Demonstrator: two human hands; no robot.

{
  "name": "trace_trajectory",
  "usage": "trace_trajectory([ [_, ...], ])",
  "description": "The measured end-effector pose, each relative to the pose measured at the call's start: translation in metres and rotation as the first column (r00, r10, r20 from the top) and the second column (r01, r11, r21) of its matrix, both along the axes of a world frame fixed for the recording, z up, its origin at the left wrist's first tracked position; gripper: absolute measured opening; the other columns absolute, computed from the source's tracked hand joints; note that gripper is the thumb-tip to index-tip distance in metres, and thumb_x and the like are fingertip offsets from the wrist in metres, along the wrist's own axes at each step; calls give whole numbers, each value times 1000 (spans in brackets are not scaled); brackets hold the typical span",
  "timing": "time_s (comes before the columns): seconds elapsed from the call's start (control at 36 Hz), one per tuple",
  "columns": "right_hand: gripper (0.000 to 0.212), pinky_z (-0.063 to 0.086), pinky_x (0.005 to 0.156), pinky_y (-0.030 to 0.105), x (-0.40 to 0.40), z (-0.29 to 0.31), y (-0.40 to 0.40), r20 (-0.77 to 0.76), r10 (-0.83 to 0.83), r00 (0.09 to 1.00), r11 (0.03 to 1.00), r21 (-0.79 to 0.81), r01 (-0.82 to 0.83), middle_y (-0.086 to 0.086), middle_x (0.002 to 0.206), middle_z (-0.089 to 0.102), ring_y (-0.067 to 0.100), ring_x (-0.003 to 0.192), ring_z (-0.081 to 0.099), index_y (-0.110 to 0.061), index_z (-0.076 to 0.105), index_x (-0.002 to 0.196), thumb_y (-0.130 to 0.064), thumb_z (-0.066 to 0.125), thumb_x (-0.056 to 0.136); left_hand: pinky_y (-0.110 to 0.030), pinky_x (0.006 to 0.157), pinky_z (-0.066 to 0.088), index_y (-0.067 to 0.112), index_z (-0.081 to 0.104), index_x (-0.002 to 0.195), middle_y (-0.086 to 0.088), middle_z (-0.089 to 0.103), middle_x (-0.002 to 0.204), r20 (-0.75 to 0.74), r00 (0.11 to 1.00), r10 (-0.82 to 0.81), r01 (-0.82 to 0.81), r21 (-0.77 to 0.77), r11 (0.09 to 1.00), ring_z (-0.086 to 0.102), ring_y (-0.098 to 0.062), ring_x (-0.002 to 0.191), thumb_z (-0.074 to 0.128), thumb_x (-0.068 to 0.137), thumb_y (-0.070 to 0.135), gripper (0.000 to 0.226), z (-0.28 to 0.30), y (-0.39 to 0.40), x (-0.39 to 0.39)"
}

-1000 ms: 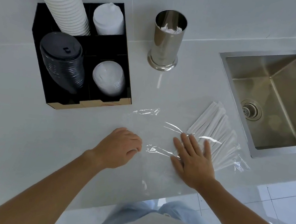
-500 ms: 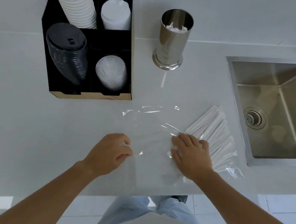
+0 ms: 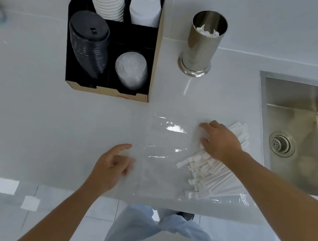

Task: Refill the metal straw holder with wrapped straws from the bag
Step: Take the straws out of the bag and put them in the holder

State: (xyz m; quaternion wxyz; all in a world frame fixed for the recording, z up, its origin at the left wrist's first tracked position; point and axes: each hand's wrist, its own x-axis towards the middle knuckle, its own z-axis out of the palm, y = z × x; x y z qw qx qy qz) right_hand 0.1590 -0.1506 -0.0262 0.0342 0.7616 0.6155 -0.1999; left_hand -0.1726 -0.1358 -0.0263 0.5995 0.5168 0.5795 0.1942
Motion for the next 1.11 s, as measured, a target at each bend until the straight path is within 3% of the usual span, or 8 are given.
trace_trajectory([
  [0.17,58,41,102,44,23,2,24,1,24,1000,999,-44,-24,3,151,36,30,131,42,-25,36,145,-22,54,90,-34,64,58,24,47,126,-25,71,98,139,932,335,-277,-323,905,67,-30,80,58,94,15,34,15,-24,16],
  [0.31,73,36,108,42,33,5,43,-26,30,999,987,-157,-34,-2,157,26,25,140,31,-31,22,151,-27,59,88,-44,73,54,16,47,117,-11,74,75,68,931,358,-304,-400,865,63,-28,69,76,79,7,49,9,-46,23],
  [0.5,47,44,91,38,34,10,61,27,74,997,984,-167,-69,2,118,54,27,115,51,-27,49,132,-22,58,86,-42,74,55,7,58,104,-9,71,69,29,956,291,-249,-438,864,63,-24,66,76,73,-6,38,6,-72,32],
  [0.67,6,45,81,37,37,8,60,39,95,995,986,-138,-89,-3,96,46,27,97,55,-24,60,90,-24,54,89,-36,66,50,0,63,100,-15,60,65,-16,961,275,-260,-379,888,56,-25,60,72,76,-8,26,4,-77,36],
  [0.81,9,52,76,39,40,10,58,-17,53,998,987,-149,-55,2,94,59,26,85,58,-23,51,85,-14,52,85,-47,81,51,-5,64,74,-12,58,61,-18,965,263,-250,-378,891,51,-24,64,77,69,11,21,3,-76,37],
  [0.94,23,53,81,37,43,14,55,-139,-25,990,970,-242,-9,-5,85,58,23,84,59,-33,51,100,-20,59,83,-46,83,55,2,72,76,-12,61,66,-2,922,387,-353,-417,838,53,-26,68,70,82,3,6,-1,-76,40],
  [1.0,9,50,79,34,46,16,53,-120,44,992,973,-220,-70,-8,83,55,21,85,56,-31,54,81,-25,56,87,-40,78,56,-1,72,85,-15,62,69,30,879,475,-409,-462,787,56,-27,71,68,85,3,5,-1,-78,43],
  [1.11,28,41,68,30,51,24,47,-155,122,980,983,-121,-141,-10,73,53,20,77,53,-26,51,67,-27,51,95,-36,75,56,1,74,77,-19,63,77,77,866,494,-391,-511,765,57,-29,76,68,85,3,10,1,-86,52],
])
